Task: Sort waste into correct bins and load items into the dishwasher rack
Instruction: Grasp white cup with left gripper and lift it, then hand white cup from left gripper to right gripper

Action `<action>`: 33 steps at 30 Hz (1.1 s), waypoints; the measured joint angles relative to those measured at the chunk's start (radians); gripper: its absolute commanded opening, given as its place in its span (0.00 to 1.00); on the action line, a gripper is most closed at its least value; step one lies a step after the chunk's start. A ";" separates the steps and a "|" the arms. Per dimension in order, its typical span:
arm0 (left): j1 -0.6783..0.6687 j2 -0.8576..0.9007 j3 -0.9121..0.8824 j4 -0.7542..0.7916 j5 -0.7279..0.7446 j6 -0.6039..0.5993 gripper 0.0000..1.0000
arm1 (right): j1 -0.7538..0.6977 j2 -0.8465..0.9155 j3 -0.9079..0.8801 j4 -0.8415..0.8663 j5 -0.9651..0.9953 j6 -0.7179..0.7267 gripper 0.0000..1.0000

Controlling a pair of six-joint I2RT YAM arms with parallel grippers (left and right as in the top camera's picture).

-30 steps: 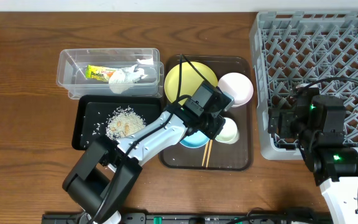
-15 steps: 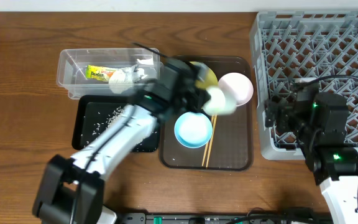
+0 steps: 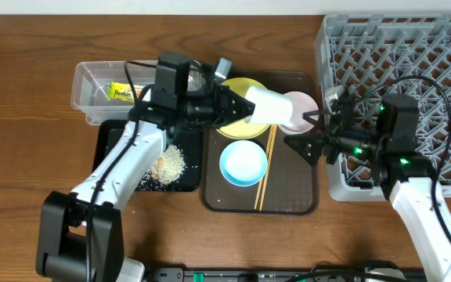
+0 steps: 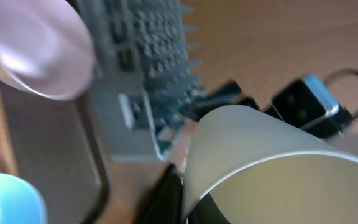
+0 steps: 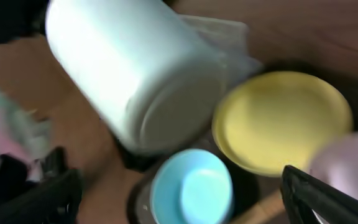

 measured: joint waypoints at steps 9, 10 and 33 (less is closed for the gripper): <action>-0.046 0.000 0.000 0.000 0.109 -0.052 0.06 | 0.000 0.039 0.000 0.170 -0.174 0.003 0.93; -0.048 0.000 0.000 0.000 0.117 -0.060 0.06 | 0.000 0.039 0.000 0.190 -0.196 0.005 0.92; -0.068 0.000 0.000 0.000 0.159 -0.134 0.06 | -0.004 0.039 0.000 0.241 -0.326 0.008 0.67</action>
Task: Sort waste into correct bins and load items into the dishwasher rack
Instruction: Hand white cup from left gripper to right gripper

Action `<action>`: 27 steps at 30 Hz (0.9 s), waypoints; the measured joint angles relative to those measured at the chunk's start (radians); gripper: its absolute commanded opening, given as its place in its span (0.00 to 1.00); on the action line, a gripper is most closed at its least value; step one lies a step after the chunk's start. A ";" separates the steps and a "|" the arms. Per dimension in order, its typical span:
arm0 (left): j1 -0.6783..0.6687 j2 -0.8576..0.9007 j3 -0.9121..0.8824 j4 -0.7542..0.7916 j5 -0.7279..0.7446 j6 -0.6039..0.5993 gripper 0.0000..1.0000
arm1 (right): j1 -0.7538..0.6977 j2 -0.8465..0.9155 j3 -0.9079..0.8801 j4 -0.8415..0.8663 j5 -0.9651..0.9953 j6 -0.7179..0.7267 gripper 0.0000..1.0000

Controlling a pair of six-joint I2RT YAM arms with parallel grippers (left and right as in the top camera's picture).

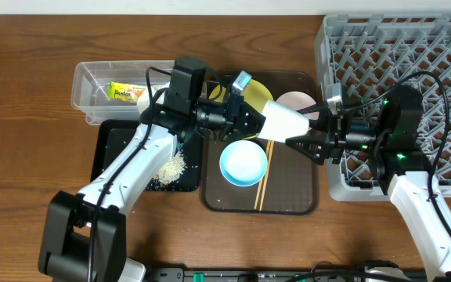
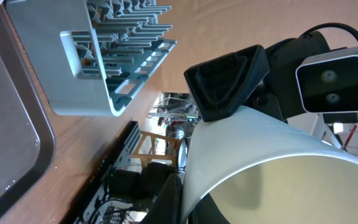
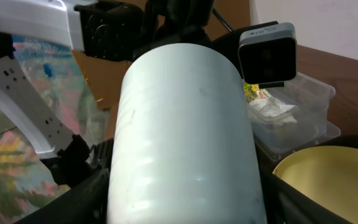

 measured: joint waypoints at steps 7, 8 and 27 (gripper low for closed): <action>-0.001 0.000 0.000 0.001 0.002 -0.014 0.06 | 0.000 0.000 0.000 0.017 -0.006 0.001 0.80; -0.002 0.000 0.000 0.000 0.002 -0.014 0.06 | 0.000 0.000 0.000 0.025 -0.010 -0.001 0.80; -0.023 0.000 0.000 0.000 0.000 -0.018 0.06 | 0.007 0.000 0.000 0.048 -0.014 -0.001 0.66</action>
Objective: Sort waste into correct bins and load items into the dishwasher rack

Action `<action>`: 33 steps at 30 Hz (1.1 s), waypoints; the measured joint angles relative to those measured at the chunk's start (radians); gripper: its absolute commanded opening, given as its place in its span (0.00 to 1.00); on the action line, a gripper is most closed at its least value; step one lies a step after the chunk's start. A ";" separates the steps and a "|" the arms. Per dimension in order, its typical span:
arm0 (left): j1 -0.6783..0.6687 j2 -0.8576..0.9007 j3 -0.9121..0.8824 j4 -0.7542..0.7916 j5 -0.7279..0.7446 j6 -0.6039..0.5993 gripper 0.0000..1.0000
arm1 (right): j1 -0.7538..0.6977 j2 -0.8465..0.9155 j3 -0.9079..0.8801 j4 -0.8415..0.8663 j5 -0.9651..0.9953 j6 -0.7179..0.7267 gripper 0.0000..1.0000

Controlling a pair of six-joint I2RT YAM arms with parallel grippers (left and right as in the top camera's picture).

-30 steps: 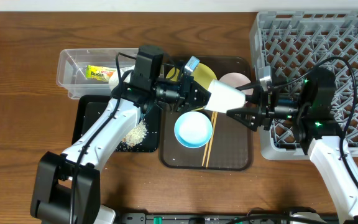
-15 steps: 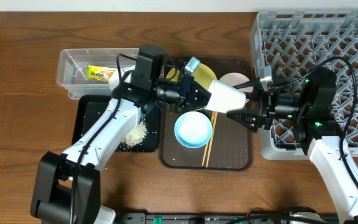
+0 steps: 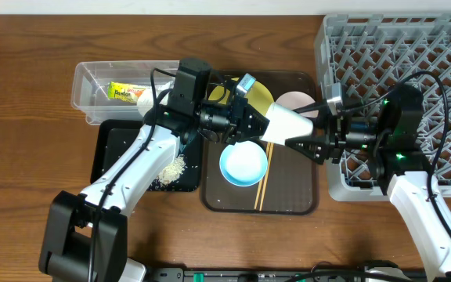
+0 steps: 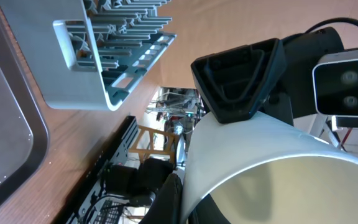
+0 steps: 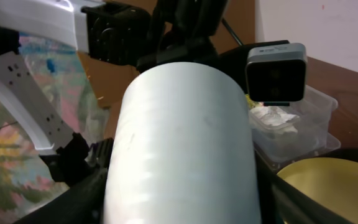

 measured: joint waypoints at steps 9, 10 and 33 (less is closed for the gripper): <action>0.000 0.000 0.000 0.002 -0.013 0.011 0.17 | 0.001 0.000 0.000 -0.003 0.013 0.001 0.60; 0.000 0.000 0.000 0.001 -0.025 0.032 0.25 | 0.001 0.000 0.000 -0.007 0.024 0.001 0.61; 0.167 -0.295 -0.002 -0.612 -0.913 0.640 0.37 | -0.126 -0.048 0.264 -0.784 0.806 0.024 0.01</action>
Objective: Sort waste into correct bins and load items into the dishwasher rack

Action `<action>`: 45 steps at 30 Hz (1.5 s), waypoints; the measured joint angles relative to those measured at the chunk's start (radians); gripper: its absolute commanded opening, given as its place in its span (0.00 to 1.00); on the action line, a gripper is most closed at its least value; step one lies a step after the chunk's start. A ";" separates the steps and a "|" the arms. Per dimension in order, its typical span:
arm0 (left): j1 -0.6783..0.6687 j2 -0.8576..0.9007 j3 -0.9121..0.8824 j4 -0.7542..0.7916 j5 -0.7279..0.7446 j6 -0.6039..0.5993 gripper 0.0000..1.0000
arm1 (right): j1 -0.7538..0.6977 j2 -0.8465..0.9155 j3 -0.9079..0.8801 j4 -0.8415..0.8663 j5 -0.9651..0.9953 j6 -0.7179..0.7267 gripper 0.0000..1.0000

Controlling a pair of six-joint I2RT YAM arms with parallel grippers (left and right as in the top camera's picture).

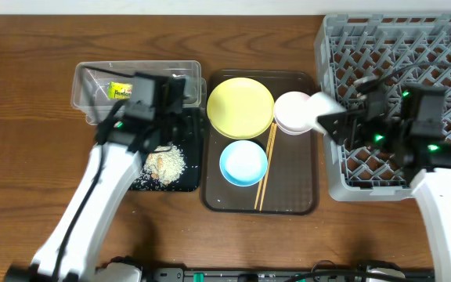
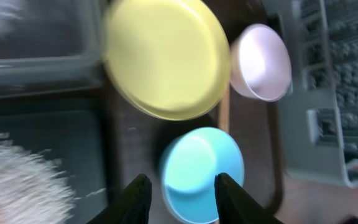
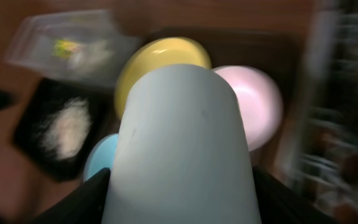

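A white cup (image 1: 320, 110) lies on its side in the air, at the left edge of the grey dishwasher rack (image 1: 413, 47). My right gripper (image 1: 333, 123) is shut on it. In the right wrist view the cup (image 3: 182, 143) fills the frame and hides the fingers. My left gripper (image 2: 182, 194) is open and holds nothing. It hangs over the left side of the brown tray (image 1: 296, 205), above a blue bowl (image 2: 201, 169). A yellow plate (image 1: 239, 107), a pink bowl (image 1: 290, 112) and chopsticks (image 1: 265, 168) lie on the tray.
A clear bin (image 1: 100, 78) with a yellow wrapper (image 1: 120, 91) stands at the back left. In front of it is a black tray (image 1: 116, 141) with spilled rice (image 1: 167, 163). The rack takes up the right side of the table.
My left gripper has let go of the white cup and drawn back left, towards the black tray. The right gripper now holds the cup alone and has moved it right, to the rack's edge.
First my left gripper held the cup over the yellow plate, with the right gripper open near its base. In the two later moments the cup hung between both grippers over the tray. Now it is in the right gripper alone, at the rack.
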 measured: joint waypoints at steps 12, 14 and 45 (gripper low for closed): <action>0.033 -0.134 0.000 -0.074 -0.182 0.023 0.38 | -0.097 -0.010 0.156 -0.346 0.520 0.053 0.01; 0.033 -0.134 0.000 -0.074 -0.188 0.023 0.39 | -0.121 -0.002 0.158 -0.362 0.570 0.063 0.01; 0.033 -0.134 0.000 -0.175 -0.266 0.026 0.44 | -0.198 0.367 0.169 -0.320 0.646 0.108 0.83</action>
